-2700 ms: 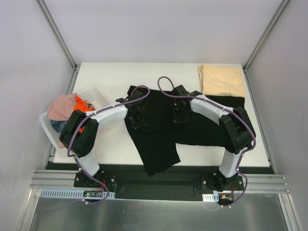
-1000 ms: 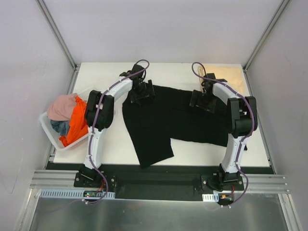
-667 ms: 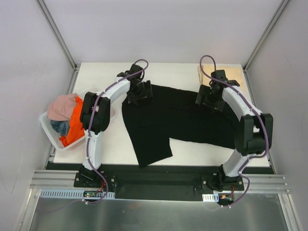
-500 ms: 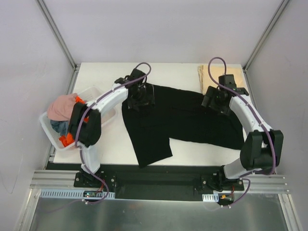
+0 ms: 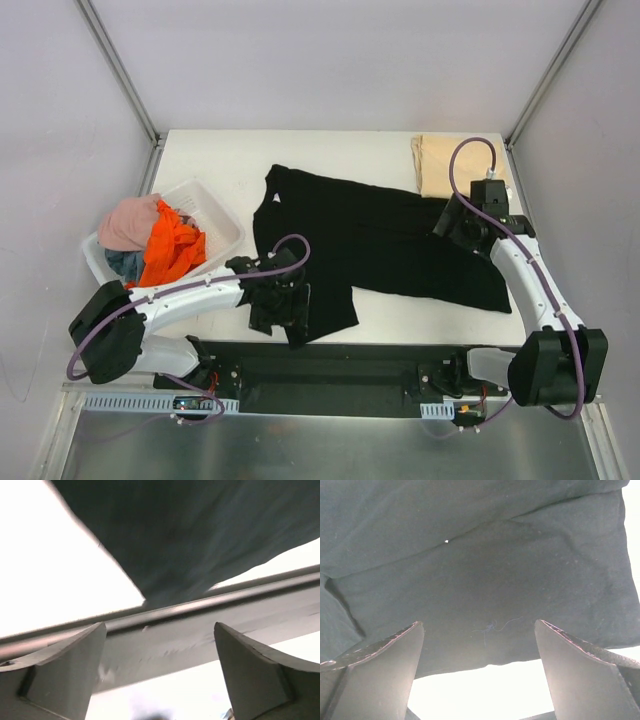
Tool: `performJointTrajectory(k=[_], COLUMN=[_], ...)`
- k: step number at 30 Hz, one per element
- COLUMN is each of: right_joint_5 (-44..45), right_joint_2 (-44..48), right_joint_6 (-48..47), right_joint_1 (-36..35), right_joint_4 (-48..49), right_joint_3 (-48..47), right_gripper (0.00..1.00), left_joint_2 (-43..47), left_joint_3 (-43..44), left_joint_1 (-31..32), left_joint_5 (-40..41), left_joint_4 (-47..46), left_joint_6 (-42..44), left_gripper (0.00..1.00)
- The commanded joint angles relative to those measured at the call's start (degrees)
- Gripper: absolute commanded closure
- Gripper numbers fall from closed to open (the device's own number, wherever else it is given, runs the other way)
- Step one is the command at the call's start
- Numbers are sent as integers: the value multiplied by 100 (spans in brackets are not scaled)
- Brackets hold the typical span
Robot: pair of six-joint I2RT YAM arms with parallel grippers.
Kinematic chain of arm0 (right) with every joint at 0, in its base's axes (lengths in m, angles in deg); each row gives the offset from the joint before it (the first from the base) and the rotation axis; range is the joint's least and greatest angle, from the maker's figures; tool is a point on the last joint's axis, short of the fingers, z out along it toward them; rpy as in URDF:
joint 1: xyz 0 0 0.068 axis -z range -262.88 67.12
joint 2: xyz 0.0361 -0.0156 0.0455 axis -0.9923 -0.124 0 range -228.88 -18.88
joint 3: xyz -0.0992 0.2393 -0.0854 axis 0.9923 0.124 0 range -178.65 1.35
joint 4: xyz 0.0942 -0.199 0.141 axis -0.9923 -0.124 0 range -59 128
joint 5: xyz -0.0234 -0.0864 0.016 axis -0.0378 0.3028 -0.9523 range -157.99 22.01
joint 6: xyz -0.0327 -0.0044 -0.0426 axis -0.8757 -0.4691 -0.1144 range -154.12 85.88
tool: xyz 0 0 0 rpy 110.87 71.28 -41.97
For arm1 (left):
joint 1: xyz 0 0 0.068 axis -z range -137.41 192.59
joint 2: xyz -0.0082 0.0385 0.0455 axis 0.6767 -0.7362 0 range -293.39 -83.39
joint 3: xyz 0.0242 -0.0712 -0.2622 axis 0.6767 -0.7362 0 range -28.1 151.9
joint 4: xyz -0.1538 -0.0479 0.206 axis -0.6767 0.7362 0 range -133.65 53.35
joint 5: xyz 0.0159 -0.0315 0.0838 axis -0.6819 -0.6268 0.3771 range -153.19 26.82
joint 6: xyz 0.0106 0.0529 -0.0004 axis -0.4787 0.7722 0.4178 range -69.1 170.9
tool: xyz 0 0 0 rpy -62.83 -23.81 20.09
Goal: Fold and stack the t-shirts
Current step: Grap the side of the flattened tshirt closest away from the robot with both arms
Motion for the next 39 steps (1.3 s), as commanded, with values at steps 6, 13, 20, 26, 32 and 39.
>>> performJointTrajectory(k=[6, 13, 20, 26, 32, 39], right_joint_5=[59, 94, -249, -231, -600, -495], right_joint_2=[190, 199, 181, 383, 594, 902], right_joint_6=[54, 1, 27, 45, 80, 80], right_joint_1=[54, 98, 115, 185, 265, 274], right_joint_4=[185, 193, 352, 387, 396, 352], right_joint_3=[138, 173, 427, 673, 770, 849], right_gripper=[3, 3, 3, 3, 3, 3], left_joint_2=[363, -225, -656, -937, -1228, -982], left_joint_3=[-713, -1021, -810, -520, -203, -256], left_joint_1=[681, 840, 875, 866, 822, 506], left_joint_5=[98, -131, -34, 45, 124, 414], left_joint_4=[-477, -997, -1006, -1024, -998, -927], left_joint_6=[-1133, -1300, -1379, -1081, -729, -632], left_gripper=[29, 43, 53, 65, 83, 100])
